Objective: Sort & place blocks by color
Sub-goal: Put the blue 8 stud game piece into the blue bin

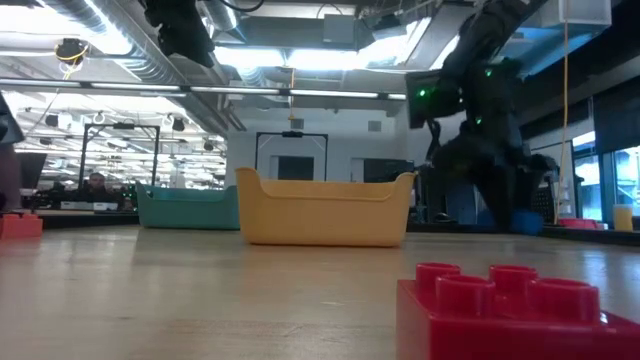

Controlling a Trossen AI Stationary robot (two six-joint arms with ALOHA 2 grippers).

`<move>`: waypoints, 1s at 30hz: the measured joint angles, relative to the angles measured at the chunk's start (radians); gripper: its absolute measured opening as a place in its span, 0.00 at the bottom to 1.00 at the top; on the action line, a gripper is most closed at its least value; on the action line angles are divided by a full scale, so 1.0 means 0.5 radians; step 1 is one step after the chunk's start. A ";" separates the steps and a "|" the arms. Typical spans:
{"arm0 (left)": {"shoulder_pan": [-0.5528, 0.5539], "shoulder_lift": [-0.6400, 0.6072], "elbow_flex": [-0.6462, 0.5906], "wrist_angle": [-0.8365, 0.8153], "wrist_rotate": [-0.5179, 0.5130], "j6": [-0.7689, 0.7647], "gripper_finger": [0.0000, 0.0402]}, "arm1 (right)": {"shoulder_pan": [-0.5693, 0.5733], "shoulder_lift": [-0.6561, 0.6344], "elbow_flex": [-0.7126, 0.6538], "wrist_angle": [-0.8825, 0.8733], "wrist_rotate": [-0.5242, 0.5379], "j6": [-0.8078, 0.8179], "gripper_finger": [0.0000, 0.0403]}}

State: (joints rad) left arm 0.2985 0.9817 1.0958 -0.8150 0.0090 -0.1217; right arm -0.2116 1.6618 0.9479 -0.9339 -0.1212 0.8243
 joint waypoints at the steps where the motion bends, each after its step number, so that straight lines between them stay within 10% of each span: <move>1: 0.000 0.000 0.000 0.000 0.000 0.002 0.48 | 0.001 -0.029 0.000 -0.020 -0.014 -0.003 0.35; 17: -0.002 0.011 0.000 0.119 0.022 0.476 0.48 | 0.047 -0.302 0.577 0.108 -0.075 -0.462 0.35; 25: -0.012 0.147 0.000 0.521 0.080 1.001 0.48 | 0.162 -0.257 1.036 0.109 0.292 -0.997 0.35; 30: -0.022 0.255 0.000 0.975 0.192 0.797 0.48 | 0.194 -0.177 1.092 0.093 0.558 -1.208 0.35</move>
State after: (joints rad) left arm 0.2876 1.1091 1.0958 -0.3274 0.1050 0.2770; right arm -0.1144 1.5733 1.4940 -0.8876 0.1579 0.2201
